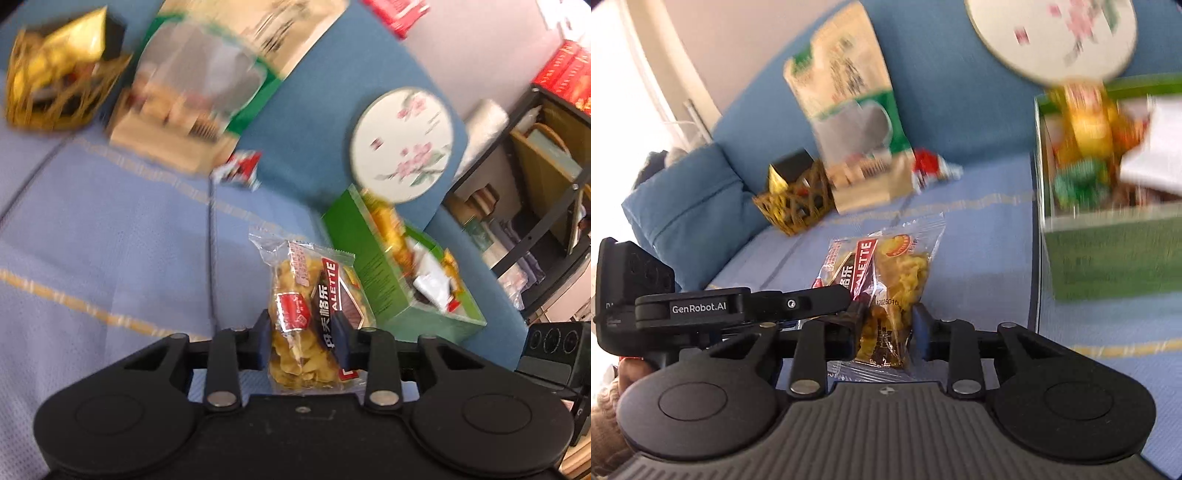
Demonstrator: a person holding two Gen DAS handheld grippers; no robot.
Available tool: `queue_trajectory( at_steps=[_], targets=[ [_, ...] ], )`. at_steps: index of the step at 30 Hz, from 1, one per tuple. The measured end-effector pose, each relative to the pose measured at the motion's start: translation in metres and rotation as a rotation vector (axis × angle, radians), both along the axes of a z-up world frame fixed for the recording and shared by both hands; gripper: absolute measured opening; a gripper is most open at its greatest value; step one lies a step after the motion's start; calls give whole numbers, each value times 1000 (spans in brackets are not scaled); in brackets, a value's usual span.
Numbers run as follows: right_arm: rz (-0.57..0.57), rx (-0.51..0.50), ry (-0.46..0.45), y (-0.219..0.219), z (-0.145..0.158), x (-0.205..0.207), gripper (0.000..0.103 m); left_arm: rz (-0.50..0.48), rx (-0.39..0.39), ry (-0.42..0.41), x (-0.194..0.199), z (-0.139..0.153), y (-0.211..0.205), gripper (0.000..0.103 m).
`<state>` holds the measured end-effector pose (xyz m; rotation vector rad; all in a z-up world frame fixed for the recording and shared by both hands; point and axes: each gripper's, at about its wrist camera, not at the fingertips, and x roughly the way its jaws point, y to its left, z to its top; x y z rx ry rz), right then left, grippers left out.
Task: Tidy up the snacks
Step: 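Lower the nut packet into the green box and open the left tool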
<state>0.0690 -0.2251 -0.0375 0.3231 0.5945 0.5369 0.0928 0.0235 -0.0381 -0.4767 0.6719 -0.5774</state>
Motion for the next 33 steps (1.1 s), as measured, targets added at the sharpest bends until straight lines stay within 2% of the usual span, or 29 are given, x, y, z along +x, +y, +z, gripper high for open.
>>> queue_trajectory(
  at_steps=[2, 5, 7, 12, 18, 21, 24, 25, 27, 28, 31, 33],
  targets=[
    [-15, 13, -52, -7, 10, -2, 51, 0, 3, -43, -2, 13, -7, 0],
    [-65, 10, -136, -24, 25, -6, 51, 0, -45, -78, 2, 26, -24, 0],
    [-118, -6, -177, -41, 32, -6, 51, -34, -61, -84, 13, 32, -46, 0],
    [-276, 17, -235, -92, 41, 0, 51, -131, -42, -130, 45, 53, -109, 0],
    [-450, 5, -243, -144, 39, 19, 51, -209, -40, -107, 86, 51, -182, 0],
    [-510, 11, -235, -163, 34, 25, 51, -233, -33, -79, 102, 51, -208, 0],
    [-564, -6, -243, -174, 30, 29, 54, -270, -15, -84, 112, 49, -226, 1],
    [-594, -36, -236, -174, 27, 31, 58, -285, 3, -77, 115, 47, -232, 7],
    [-625, -106, -215, -169, 24, 32, 63, -264, 54, -83, 115, 44, -239, 56],
    [-621, -142, -222, -165, 25, 31, 63, -241, 62, -97, 113, 43, -237, 61],
    [-597, -266, -311, -145, 33, 19, 63, -229, 48, -101, 107, 43, -222, 60],
    [-547, -273, -318, -139, 32, 18, 61, -210, 55, -108, 104, 44, -211, 60]
  ],
)
